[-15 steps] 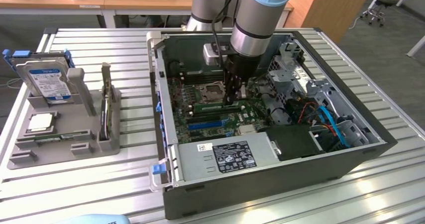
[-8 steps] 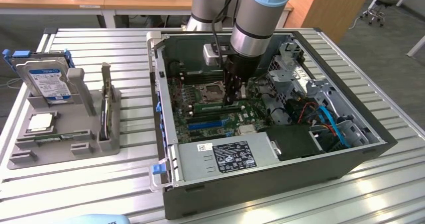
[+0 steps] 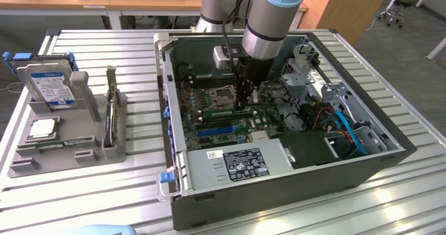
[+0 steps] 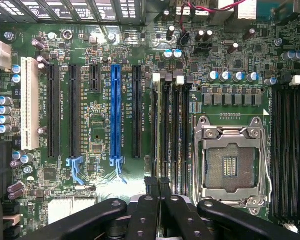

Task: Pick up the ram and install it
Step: 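Insert the ram into the slot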

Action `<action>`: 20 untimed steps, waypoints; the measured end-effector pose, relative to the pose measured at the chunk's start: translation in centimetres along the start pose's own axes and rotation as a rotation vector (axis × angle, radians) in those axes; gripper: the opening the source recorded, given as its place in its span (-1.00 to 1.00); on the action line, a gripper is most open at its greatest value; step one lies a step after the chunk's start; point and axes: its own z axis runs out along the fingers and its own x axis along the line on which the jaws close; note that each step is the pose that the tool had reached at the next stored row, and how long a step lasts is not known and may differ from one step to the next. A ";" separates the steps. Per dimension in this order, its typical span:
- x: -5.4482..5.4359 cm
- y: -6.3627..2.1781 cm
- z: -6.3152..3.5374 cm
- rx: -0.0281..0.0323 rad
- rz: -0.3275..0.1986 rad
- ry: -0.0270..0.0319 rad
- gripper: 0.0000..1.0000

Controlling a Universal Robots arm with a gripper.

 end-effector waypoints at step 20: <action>0.0 -0.01 0.16 0.0000 -0.002 -0.0001 -0.77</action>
